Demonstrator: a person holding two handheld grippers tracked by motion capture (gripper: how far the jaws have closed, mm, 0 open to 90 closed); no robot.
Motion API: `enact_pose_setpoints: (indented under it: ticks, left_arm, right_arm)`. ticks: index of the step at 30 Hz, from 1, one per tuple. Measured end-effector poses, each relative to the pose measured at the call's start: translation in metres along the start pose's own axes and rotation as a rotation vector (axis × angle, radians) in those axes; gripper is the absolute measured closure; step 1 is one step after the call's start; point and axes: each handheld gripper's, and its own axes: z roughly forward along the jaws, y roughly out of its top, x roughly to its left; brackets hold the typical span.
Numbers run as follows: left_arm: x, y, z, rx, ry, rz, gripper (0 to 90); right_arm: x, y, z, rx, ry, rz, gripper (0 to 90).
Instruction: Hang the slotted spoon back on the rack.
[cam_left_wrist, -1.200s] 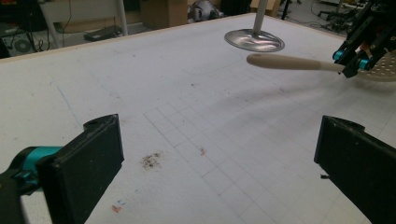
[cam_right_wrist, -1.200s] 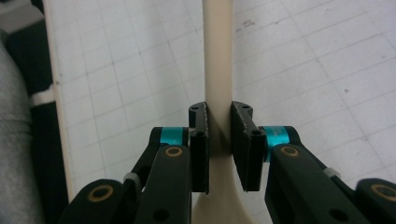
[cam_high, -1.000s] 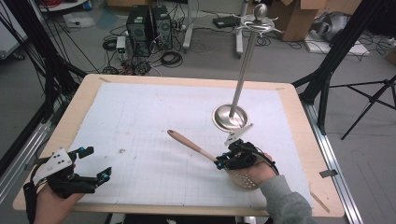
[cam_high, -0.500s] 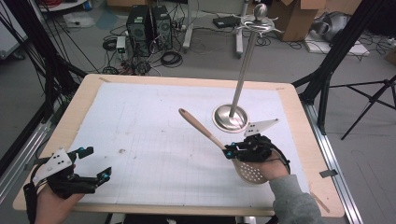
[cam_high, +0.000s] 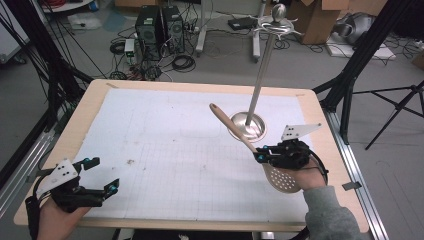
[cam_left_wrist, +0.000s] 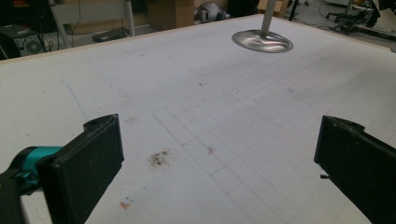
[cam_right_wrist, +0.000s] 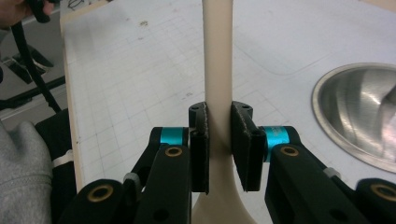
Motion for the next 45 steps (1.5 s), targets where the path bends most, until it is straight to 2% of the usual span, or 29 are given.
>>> enact_pose_setpoints:
  ticks: [5,9,14,15,19,30,42,45]
  left_arm:
    - [0.000,-0.001,0.001,0.012,-0.002,-0.006,1.8]
    - [0.002,-0.001,0.000,0.012,-0.001,-0.011,1.7]
    - [0.002,0.000,-0.001,0.007,0.001,-0.008,1.7]
    - [0.002,0.000,-0.001,0.010,0.010,-0.001,1.7]
    - [0.002,-0.001,-0.001,0.014,0.021,-0.001,1.8]
    - [0.002,-0.002,-0.001,0.016,0.011,-0.008,1.7]
    - [0.002,-0.002,-0.001,0.018,0.011,-0.010,1.8]
    - [0.003,-0.003,-0.002,0.012,0.012,-0.014,1.7]
  right_arm:
    - [-0.009,-0.003,-0.013,-0.024,-0.010,0.021,78.6]
    - [-0.015,-0.005,-0.024,-0.057,-0.014,0.017,78.6]
    - [-0.023,-0.007,-0.037,-0.083,-0.035,0.031,78.6]
    - [-0.026,-0.009,-0.043,-0.097,-0.053,0.018,78.6]
    - [-0.030,-0.013,-0.051,-0.132,-0.075,0.013,78.6]
    - [-0.039,-0.020,-0.069,-0.157,-0.117,0.017,78.6]
    - [-0.045,-0.014,-0.089,-0.248,-0.152,0.044,78.6]
    - [-0.045,-0.012,-0.092,-0.255,-0.156,0.050,78.6]
